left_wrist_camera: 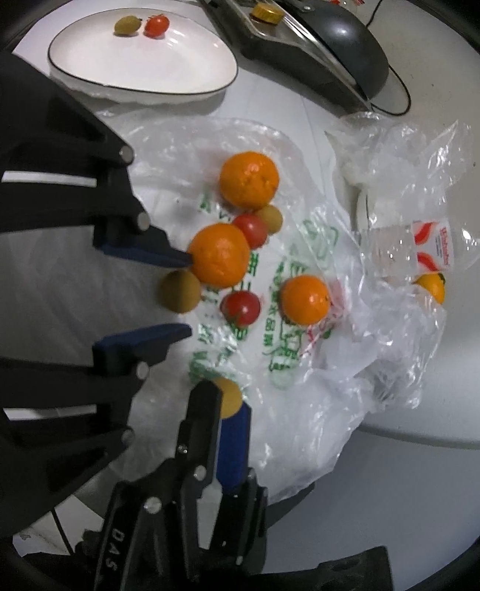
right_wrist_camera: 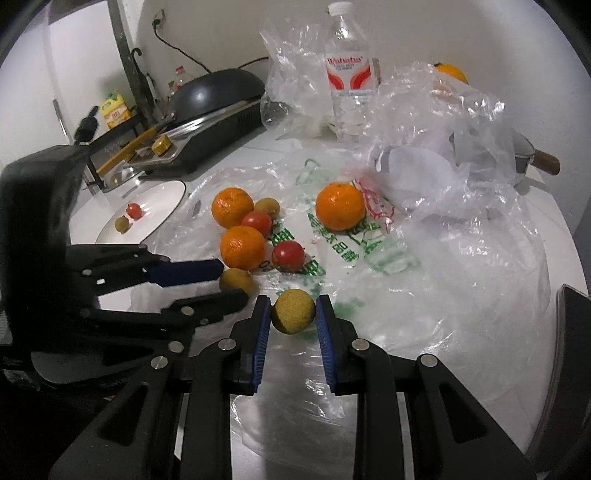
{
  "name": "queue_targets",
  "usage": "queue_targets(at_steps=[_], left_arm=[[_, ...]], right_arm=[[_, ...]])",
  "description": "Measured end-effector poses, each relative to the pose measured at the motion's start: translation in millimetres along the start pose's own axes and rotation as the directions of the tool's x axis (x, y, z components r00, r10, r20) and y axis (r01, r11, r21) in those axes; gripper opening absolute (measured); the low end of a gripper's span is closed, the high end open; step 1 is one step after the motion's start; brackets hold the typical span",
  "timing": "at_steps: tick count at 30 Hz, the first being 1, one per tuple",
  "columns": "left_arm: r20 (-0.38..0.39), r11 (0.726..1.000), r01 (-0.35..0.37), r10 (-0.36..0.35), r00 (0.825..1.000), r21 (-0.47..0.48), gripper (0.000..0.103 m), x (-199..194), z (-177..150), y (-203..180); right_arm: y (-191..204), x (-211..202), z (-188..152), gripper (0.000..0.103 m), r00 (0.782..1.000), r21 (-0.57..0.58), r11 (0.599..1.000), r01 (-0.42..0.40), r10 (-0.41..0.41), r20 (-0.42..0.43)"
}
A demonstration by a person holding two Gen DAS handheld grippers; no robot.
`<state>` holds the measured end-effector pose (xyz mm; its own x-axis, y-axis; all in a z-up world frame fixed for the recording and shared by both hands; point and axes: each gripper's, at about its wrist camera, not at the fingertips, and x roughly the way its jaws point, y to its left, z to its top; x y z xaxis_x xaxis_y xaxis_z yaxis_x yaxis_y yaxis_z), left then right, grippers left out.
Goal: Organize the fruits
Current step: 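Grasp a yellow-brown fruit with the left tool while the right tool grasps another, then carry both yellow-brown fruits over the white plate with both tools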
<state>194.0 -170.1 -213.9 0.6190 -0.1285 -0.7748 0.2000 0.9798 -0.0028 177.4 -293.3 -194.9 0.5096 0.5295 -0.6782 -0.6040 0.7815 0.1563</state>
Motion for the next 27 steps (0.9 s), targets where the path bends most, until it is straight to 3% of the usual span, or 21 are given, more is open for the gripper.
queue_targets(at_steps=[1, 13, 27], left_arm=[[0.000, 1.000, 0.004, -0.004, 1.000, 0.001, 0.025, 0.4, 0.3, -1.2], [0.030, 0.999, 0.018, -0.017, 0.999, -0.043, 0.025, -2.0, 0.0, -11.2], [0.085, 0.999, -0.015, 0.019, 0.996, -0.048, 0.025, -42.1, 0.0, -3.7]], right_arm=[[0.1, -0.6, 0.3, 0.027, 1.000, 0.001, 1.000, 0.001, -0.001, 0.008], [-7.7, -4.0, -7.0, 0.027, 1.000, 0.004, 1.000, 0.004, -0.004, 0.008], [0.5, -34.5, 3.9, 0.027, 0.997, -0.029, 0.999, 0.025, -0.022, 0.072]])
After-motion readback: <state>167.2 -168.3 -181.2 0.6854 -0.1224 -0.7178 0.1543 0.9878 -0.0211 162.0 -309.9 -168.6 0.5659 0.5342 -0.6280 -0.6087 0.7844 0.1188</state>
